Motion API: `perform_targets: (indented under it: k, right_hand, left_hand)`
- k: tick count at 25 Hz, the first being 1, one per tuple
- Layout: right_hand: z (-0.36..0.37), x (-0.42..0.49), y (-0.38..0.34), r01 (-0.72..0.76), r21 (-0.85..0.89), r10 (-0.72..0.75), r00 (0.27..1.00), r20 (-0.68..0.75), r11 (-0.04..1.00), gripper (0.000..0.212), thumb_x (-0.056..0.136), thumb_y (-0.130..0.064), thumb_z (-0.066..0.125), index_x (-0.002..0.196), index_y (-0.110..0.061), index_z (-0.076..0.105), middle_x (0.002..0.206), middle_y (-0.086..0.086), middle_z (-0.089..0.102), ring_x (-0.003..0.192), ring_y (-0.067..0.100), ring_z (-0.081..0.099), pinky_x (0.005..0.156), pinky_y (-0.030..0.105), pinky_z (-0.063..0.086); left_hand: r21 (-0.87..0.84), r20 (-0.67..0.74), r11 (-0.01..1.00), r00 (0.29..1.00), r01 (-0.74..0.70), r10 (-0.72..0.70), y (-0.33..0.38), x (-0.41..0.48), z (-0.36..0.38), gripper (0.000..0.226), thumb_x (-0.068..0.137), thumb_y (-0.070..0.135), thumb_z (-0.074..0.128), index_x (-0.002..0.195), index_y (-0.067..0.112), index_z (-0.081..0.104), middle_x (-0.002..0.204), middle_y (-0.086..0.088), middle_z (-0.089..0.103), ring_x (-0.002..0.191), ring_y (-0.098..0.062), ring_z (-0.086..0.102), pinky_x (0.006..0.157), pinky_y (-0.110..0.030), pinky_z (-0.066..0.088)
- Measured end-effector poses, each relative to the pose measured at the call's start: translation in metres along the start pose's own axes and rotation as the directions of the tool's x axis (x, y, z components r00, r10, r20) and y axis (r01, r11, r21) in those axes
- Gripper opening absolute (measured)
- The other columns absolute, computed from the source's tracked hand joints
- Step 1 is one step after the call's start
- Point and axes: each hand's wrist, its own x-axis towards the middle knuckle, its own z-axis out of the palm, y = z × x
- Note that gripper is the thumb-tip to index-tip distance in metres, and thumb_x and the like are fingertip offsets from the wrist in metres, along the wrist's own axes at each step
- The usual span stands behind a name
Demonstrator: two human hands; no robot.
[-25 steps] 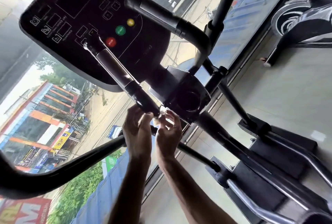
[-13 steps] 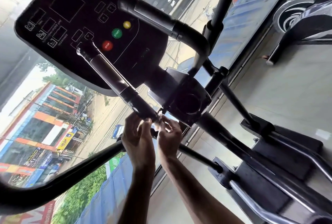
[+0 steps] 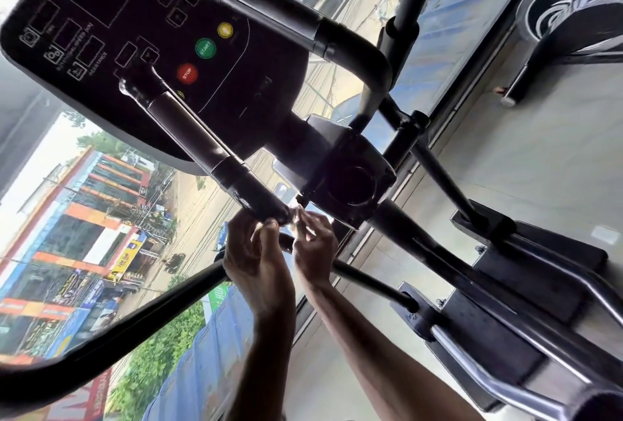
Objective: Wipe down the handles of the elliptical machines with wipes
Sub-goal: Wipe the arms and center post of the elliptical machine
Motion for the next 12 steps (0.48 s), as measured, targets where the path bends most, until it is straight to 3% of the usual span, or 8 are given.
perform_targets:
  k: [3,8,9,12]
  right_hand:
    - [0.004,0.018,0.000,-0.173,-0.081,0.178,0.982,0.062,0.982,0.017,0.094,-0.015,0.076,0.109,-0.008,0.080,0.101,0.001,0.076,0.088,0.004,0.071,0.090,0.026,0.057]
    - [-0.004,0.000,-0.004,-0.068,0.046,0.066,0.997,0.036,0.997,0.018,0.098,-0.016,0.072,0.113,-0.012,0.081,0.103,0.000,0.075,0.089,-0.006,0.069,0.077,0.009,0.053]
    - [-0.003,0.000,-0.004,-0.098,0.028,0.097,0.994,0.046,0.995,0.017,0.099,-0.020,0.071,0.112,-0.014,0.081,0.102,0.001,0.077,0.087,-0.006,0.070,0.079,0.012,0.056]
    - [-0.001,-0.002,-0.006,-0.239,0.095,0.232,0.970,0.079,0.966,0.010,0.094,-0.028,0.073,0.099,-0.022,0.080,0.091,-0.002,0.079,0.085,0.009,0.075,0.086,0.041,0.062]
  left_hand:
    - [-0.002,-0.005,1.000,1.000,0.003,-0.003,0.001,-0.002,0.002,0.021,0.087,-0.009,0.056,0.094,0.008,0.065,0.076,0.026,0.071,0.073,0.009,0.063,0.070,-0.006,0.044]
    - [0.027,-0.014,1.000,1.000,-0.012,0.013,-0.001,0.000,0.003,0.014,0.084,0.000,0.056,0.093,0.008,0.065,0.073,0.024,0.069,0.070,0.008,0.061,0.068,-0.008,0.043]
    - [0.038,-0.015,0.999,1.000,-0.013,0.014,-0.001,0.000,0.002,0.014,0.083,0.002,0.056,0.092,0.008,0.065,0.072,0.025,0.068,0.069,0.008,0.060,0.067,-0.008,0.043]
    - [0.055,0.012,0.998,1.000,-0.030,0.029,0.003,0.000,-0.001,0.013,0.083,0.001,0.056,0.093,0.004,0.065,0.073,0.026,0.068,0.070,0.008,0.061,0.067,-0.006,0.042]
